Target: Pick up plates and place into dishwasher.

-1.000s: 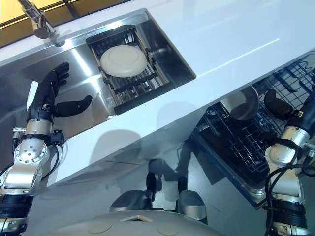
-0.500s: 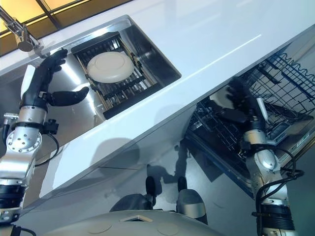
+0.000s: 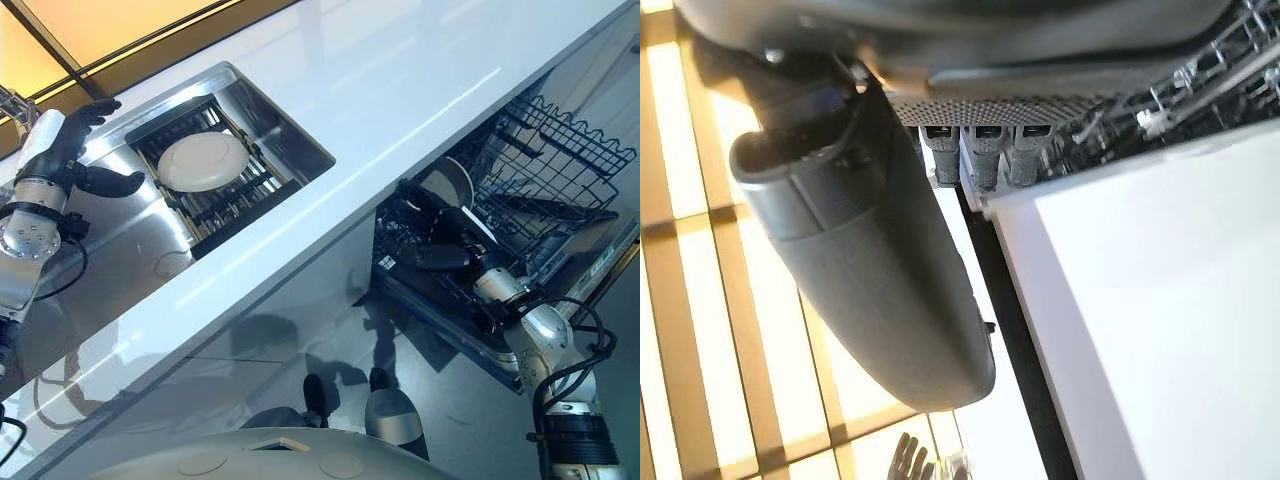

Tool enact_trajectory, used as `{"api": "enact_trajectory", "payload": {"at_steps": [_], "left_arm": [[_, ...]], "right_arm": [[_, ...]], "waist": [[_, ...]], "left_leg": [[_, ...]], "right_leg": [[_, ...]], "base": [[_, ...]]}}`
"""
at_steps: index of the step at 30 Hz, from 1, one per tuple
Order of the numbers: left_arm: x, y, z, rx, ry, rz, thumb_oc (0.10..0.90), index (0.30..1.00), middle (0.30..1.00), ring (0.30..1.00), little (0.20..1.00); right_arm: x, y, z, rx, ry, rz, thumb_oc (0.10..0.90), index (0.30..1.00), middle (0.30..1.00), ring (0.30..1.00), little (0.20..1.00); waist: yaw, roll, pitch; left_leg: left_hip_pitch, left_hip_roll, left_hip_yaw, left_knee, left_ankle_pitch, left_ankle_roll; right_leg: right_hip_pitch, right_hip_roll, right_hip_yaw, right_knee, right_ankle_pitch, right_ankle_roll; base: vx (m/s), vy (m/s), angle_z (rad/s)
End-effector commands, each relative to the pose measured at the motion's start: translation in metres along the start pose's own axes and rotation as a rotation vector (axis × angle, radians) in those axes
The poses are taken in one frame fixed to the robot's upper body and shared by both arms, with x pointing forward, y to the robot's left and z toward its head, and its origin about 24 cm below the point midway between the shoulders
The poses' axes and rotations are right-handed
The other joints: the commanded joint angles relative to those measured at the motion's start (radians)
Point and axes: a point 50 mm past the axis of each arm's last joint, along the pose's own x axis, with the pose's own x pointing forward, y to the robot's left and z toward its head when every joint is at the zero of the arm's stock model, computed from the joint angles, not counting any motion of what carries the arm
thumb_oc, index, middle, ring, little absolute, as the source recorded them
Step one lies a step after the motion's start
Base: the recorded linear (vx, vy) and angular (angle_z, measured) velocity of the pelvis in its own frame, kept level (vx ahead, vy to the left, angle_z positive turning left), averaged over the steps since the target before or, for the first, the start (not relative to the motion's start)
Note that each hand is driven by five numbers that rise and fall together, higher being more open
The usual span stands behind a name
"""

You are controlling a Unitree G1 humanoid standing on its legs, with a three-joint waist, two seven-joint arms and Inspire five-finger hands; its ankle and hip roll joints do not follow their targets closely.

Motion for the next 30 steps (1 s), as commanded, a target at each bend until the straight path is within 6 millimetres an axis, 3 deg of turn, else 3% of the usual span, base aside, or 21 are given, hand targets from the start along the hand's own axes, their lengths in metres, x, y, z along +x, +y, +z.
{"api": "enact_trajectory", "payload": {"at_steps": [1, 12, 14, 19, 26, 30], "left_arm": [[0.019, 0.066, 0.033, 0.140, -0.102, 0.186, 0.800, 0.900, 0.900, 0.900, 0.900], [0.028, 0.037, 0.020, 0.288, 0.002, -0.004, 0.800, 0.900, 0.900, 0.900, 0.900], [0.028, 0.034, 0.020, 0.283, 0.002, -0.006, 0.800, 0.900, 0.900, 0.900, 0.900], [0.034, 0.022, 0.027, 0.255, 0.002, -0.017, 0.800, 0.900, 0.900, 0.900, 0.900], [0.043, 0.011, 0.028, 0.323, 0.064, 0.009, 0.800, 0.900, 0.900, 0.900, 0.900], [0.046, 0.010, 0.027, 0.260, 0.061, 0.093, 0.800, 0.900, 0.900, 0.900, 0.900]], "right_arm": [[0.029, 0.048, 0.045, -0.057, -0.203, 0.384, 0.800, 0.900, 0.900, 0.900, 0.900], [0.032, 0.036, 0.073, 0.100, -0.448, 0.167, 0.800, 0.900, 0.900, 0.900, 0.900], [0.032, 0.037, 0.071, 0.125, -0.448, 0.157, 0.800, 0.900, 0.900, 0.900, 0.900], [0.032, 0.042, 0.043, 0.183, -0.332, 0.145, 0.800, 0.900, 0.900, 0.900, 0.900], [0.030, 0.039, 0.035, 0.153, -0.289, 0.135, 0.800, 0.900, 0.900, 0.900, 0.900], [0.028, 0.038, 0.033, 0.119, -0.263, 0.131, 0.800, 0.900, 0.900, 0.900, 0.900]], "waist": [[0.035, -0.003, -0.090], [-0.003, 0.008, -0.071], [-0.008, 0.010, -0.071], [-0.037, 0.011, -0.066], [-0.071, 0.010, -0.050], [-0.087, 0.008, -0.043]], "left_leg": [[-0.008, -0.080, 0.032, 0.104, -0.172, 0.024], [-0.017, -0.102, 0.062, 0.099, -0.176, 0.043], [-0.020, -0.103, 0.066, 0.100, -0.176, 0.044], [-0.025, -0.106, 0.089, 0.103, -0.179, 0.049], [-0.033, -0.110, 0.109, 0.118, -0.184, 0.050], [-0.041, -0.109, 0.126, 0.129, -0.188, 0.049]], "right_leg": [[-0.087, -0.019, -0.009, 0.157, -0.089, 0.106], [-0.143, -0.031, 0.032, 0.194, -0.068, 0.131], [-0.149, -0.030, 0.036, 0.197, -0.070, 0.131], [-0.166, -0.032, 0.050, 0.204, -0.067, 0.132], [-0.183, -0.032, 0.074, 0.213, -0.060, 0.132], [-0.196, -0.033, 0.084, 0.219, -0.056, 0.133]], "base": [[0.05, 0.083, -0.14], [0.04, 0.106, -0.16], [0.03, 0.075, -0.08], [0.04, 0.071, -0.12], [0.03, 0.041, -0.04], [0.04, 0.035, -0.13]]}}
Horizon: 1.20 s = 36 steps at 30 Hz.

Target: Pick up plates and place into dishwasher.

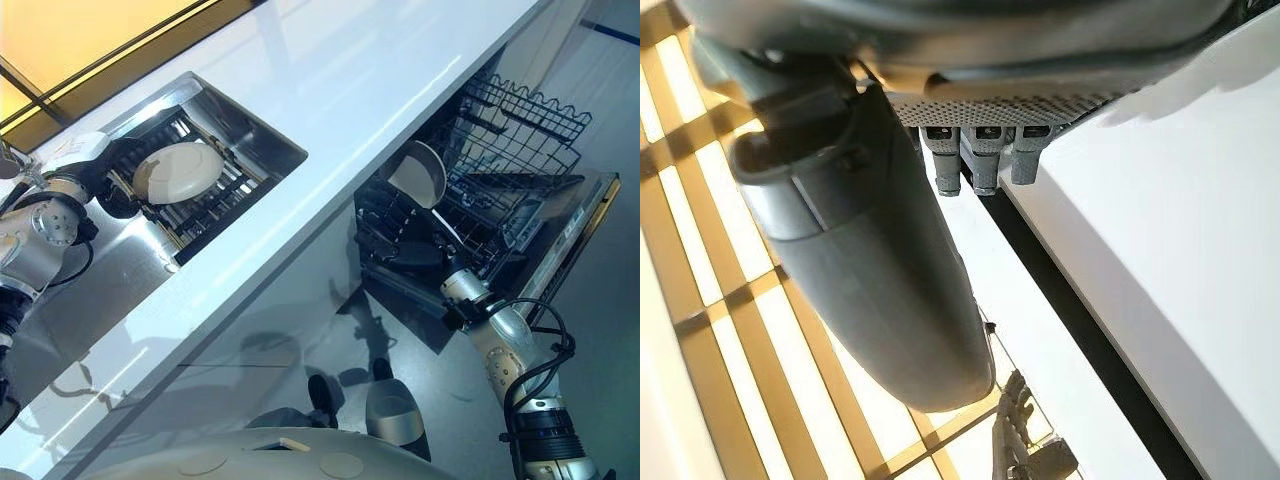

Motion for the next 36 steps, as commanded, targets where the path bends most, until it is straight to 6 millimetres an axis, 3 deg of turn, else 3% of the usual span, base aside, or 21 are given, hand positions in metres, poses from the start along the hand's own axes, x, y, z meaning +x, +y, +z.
{"api": "enact_trajectory", "payload": {"at_steps": [1, 7, 12, 21, 32, 36], "left_arm": [[0.015, 0.052, 0.026, -0.101, -0.056, 0.318, 0.800, 0.900, 0.900, 0.900, 0.900], [0.010, 0.065, 0.046, -0.190, -0.146, 0.418, 0.800, 0.900, 0.900, 0.900, 0.900], [-0.002, 0.085, 0.044, -0.172, -0.164, 0.467, 0.800, 0.900, 0.900, 0.900, 0.900], [-0.021, 0.105, 0.025, -0.171, -0.153, 0.512, 0.800, 0.900, 0.900, 0.900, 0.900], [-0.039, 0.098, -0.009, -0.160, -0.085, 0.469, 0.800, 0.900, 0.900, 0.900, 0.900], [-0.053, 0.108, -0.015, -0.238, -0.134, 0.533, 0.800, 0.900, 0.900, 0.900, 0.900]], "right_arm": [[0.013, 0.021, 0.037, -0.110, -0.177, 0.133, 0.800, 0.900, 0.900, 0.900, 0.900], [0.010, 0.019, 0.034, -0.096, -0.191, 0.095, 0.800, 0.900, 0.900, 0.900, 0.900], [0.004, 0.019, 0.033, -0.099, -0.202, 0.073, 0.800, 0.900, 0.900, 0.900, 0.900], [0.002, 0.019, 0.033, -0.088, -0.227, 0.026, 0.800, 0.900, 0.900, 0.900, 0.900], [0.000, 0.017, 0.036, -0.074, -0.254, -0.015, 0.800, 0.900, 0.900, 0.900, 0.900], [-0.004, 0.015, 0.036, -0.069, -0.259, -0.035, 0.800, 0.900, 0.900, 0.900, 0.900]], "waist": [[-0.050, -0.019, -0.032], [-0.051, -0.022, -0.025], [-0.043, -0.021, -0.033], [0.001, -0.027, -0.062], [0.044, -0.043, -0.090], [0.057, -0.046, -0.096]], "left_leg": [[-0.032, -0.098, 0.011, 0.131, -0.181, 0.039], [-0.039, -0.096, 0.011, 0.137, -0.186, 0.038], [-0.029, -0.093, 0.004, 0.131, -0.186, 0.035], [-0.010, -0.092, -0.036, 0.113, -0.183, 0.031], [0.000, -0.085, -0.070, 0.097, -0.173, 0.025], [0.003, -0.082, -0.077, 0.091, -0.170, 0.023]], "right_leg": [[-0.075, -0.029, -0.006, 0.104, -0.046, 0.116], [-0.080, -0.029, -0.002, 0.107, -0.058, 0.113], [-0.068, -0.031, -0.012, 0.100, -0.058, 0.114], [-0.031, -0.031, -0.045, 0.072, -0.068, 0.109], [-0.002, -0.023, -0.069, 0.045, -0.066, 0.102], [0.009, -0.022, -0.075, 0.029, -0.063, 0.099]], "base": [[0.02, 0.015, -0.16], [0.01, -0.010, -0.10], [-0.01, -0.035, -0.05], [-0.02, -0.045, 0.14], [-0.04, -0.059, 0.09], [-0.03, -0.053, 0.06]]}}
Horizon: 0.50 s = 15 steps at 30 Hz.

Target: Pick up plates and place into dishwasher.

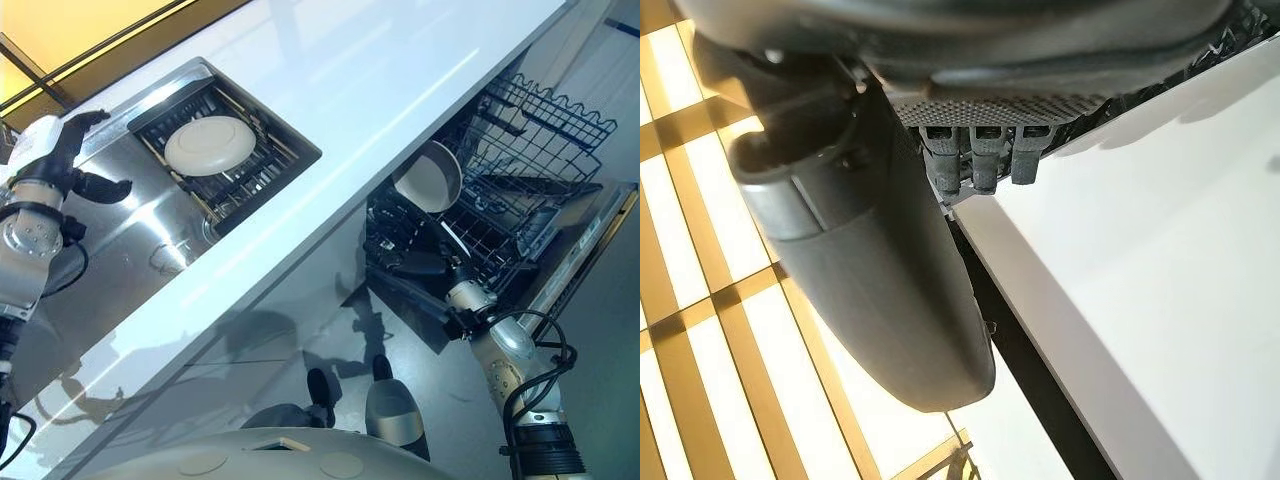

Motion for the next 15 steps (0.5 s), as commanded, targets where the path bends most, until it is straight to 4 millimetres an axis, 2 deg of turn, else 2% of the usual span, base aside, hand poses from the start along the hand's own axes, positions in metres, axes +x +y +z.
{"api": "enact_trajectory", "payload": {"at_steps": [1, 5, 8, 10, 15], "left_arm": [[-0.002, 0.094, 0.033, 0.005, -0.201, 0.331, 0.800, 0.900, 0.900, 0.900, 0.900], [-0.006, 0.110, 0.047, -0.038, -0.287, 0.397, 0.800, 0.900, 0.900, 0.900, 0.900], [-0.008, 0.122, 0.073, -0.052, -0.401, 0.419, 0.800, 0.900, 0.900, 0.900, 0.900], [-0.007, 0.123, 0.089, -0.051, -0.453, 0.405, 0.800, 0.900, 0.900, 0.900, 0.900], [-0.002, 0.121, 0.112, -0.032, -0.514, 0.381, 0.800, 0.900, 0.900, 0.900, 0.900]], "right_arm": [[0.005, 0.022, 0.049, -0.033, -0.287, 0.096, 0.800, 0.900, 0.900, 0.900, 0.900], [0.007, 0.024, 0.048, -0.027, -0.286, 0.092, 0.800, 0.900, 0.900, 0.900, 0.900], [0.008, 0.024, 0.046, -0.011, -0.278, 0.089, 0.800, 0.900, 0.900, 0.900, 0.900], [0.009, 0.025, 0.044, -0.003, -0.273, 0.086, 0.800, 0.900, 0.900, 0.900, 0.900], [0.012, 0.026, 0.037, 0.017, -0.259, 0.077, 0.800, 0.900, 0.900, 0.900, 0.900]], "waist": [[0.003, -0.022, -0.111], [0.004, -0.020, -0.113], [-0.004, -0.016, -0.120], [-0.010, -0.013, -0.121], [-0.026, -0.007, -0.121]], "left_leg": [[0.008, -0.077, -0.020, 0.089, -0.165, 0.013], [0.012, -0.075, -0.020, 0.078, -0.160, 0.011], [0.014, -0.073, -0.017, 0.065, -0.154, 0.009], [0.016, -0.072, -0.012, 0.060, -0.151, 0.009], [0.019, -0.070, 0.001, 0.050, -0.149, 0.007]], "right_leg": [[-0.036, -0.010, -0.018, 0.084, -0.064, 0.096], [-0.034, -0.008, -0.021, 0.080, -0.062, 0.095], [-0.037, -0.006, -0.022, 0.080, -0.061, 0.097], [-0.039, -0.005, -0.021, 0.080, -0.060, 0.099], [-0.045, -0.002, -0.015, 0.080, -0.058, 0.103]], "base": [[-0.04, -0.042, 0.03], [-0.02, -0.022, 0.04], [-0.03, -0.041, 0.05], [-0.02, -0.041, 0.02], [-0.02, -0.049, 0.00]]}}
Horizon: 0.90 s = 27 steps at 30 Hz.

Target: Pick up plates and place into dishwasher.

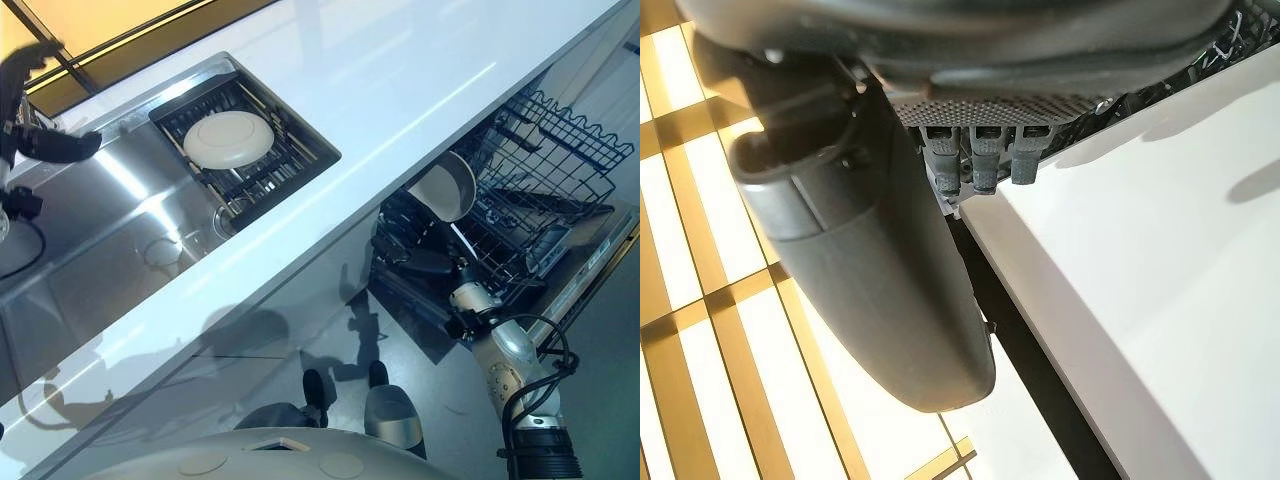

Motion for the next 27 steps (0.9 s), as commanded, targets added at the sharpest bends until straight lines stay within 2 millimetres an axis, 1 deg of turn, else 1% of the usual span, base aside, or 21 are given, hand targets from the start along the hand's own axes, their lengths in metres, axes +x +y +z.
{"api": "enact_trajectory", "payload": {"at_steps": [1, 3, 6, 13, 17, 20, 27], "left_arm": [[0.019, 0.044, 0.045, 0.077, -0.195, 0.156, 0.800, 0.900, 0.900, 0.900, 0.900], [0.021, 0.040, 0.047, 0.080, -0.194, 0.140, 0.800, 0.900, 0.900, 0.900, 0.900], [0.026, 0.029, 0.052, 0.071, -0.193, 0.086, 0.800, 0.900, 0.900, 0.900, 0.900], [0.034, -0.002, 0.059, 0.067, -0.182, -0.029, 0.800, 0.900, 0.900, 0.900, 0.900], [0.041, -0.019, 0.060, 0.100, -0.139, -0.102, 0.800, 0.900, 0.900, 0.900, 0.900], [0.045, -0.038, 0.050, 0.142, -0.062, -0.201, 0.800, 0.900, 0.900, 0.900, 0.900], [0.046, -0.069, 0.031, 0.156, 0.059, -0.340, 0.800, 0.900, 0.900, 0.900, 0.900]], "right_arm": [[0.009, 0.025, 0.039, -0.008, -0.245, 0.124, 0.800, 0.900, 0.900, 0.900, 0.900], [0.009, 0.026, 0.037, -0.003, -0.240, 0.120, 0.800, 0.900, 0.900, 0.900, 0.900], [0.008, 0.025, 0.034, 0.005, -0.233, 0.113, 0.800, 0.900, 0.900, 0.900, 0.900], [0.010, 0.027, 0.029, 0.009, -0.223, 0.105, 0.800, 0.900, 0.900, 0.900, 0.900], [0.011, 0.027, 0.030, 0.004, -0.222, 0.104, 0.800, 0.900, 0.900, 0.900, 0.900], [0.013, 0.027, 0.032, -0.007, -0.216, 0.108, 0.800, 0.900, 0.900, 0.900, 0.900], [0.014, 0.024, 0.032, -0.020, -0.205, 0.108, 0.800, 0.900, 0.900, 0.900, 0.900]], "waist": [[-0.041, 0.016, -0.112], [-0.048, 0.019, -0.110], [-0.062, 0.023, -0.106], [-0.087, 0.030, -0.094], [-0.104, 0.038, -0.080], [-0.118, 0.048, -0.068], [-0.138, 0.055, -0.049]], "left_leg": [[0.020, -0.068, 0.016, 0.050, -0.150, 0.005], [0.021, -0.068, 0.020, 0.049, -0.150, 0.005], [0.023, -0.066, 0.027, 0.045, -0.149, 0.004], [0.023, -0.066, 0.038, 0.041, -0.145, 0.007], [0.019, -0.069, 0.043, 0.040, -0.144, 0.007], [0.014, -0.073, 0.047, 0.039, -0.142, 0.008], [0.005, -0.073, 0.056, 0.046, -0.140, 0.008]], "right_leg": [[-0.053, 0.001, 0.003, 0.079, -0.057, 0.104], [-0.054, 0.003, 0.006, 0.080, -0.056, 0.105], [-0.057, 0.007, 0.012, 0.080, -0.056, 0.106], [-0.067, 0.014, 0.027, 0.092, -0.057, 0.107], [-0.080, 0.017, 0.037, 0.102, -0.057, 0.107], [-0.090, 0.021, 0.049, 0.107, -0.058, 0.107], [-0.099, 0.027, 0.061, 0.116, -0.060, 0.102]], "base": [[-0.02, -0.048, -0.02], [-0.02, -0.043, -0.02], [-0.01, -0.048, -0.04], [0.01, -0.043, -0.06], [0.00, 0.000, 0.00], [-0.01, -0.008, -0.06], [0.00, -0.010, -0.09]]}}
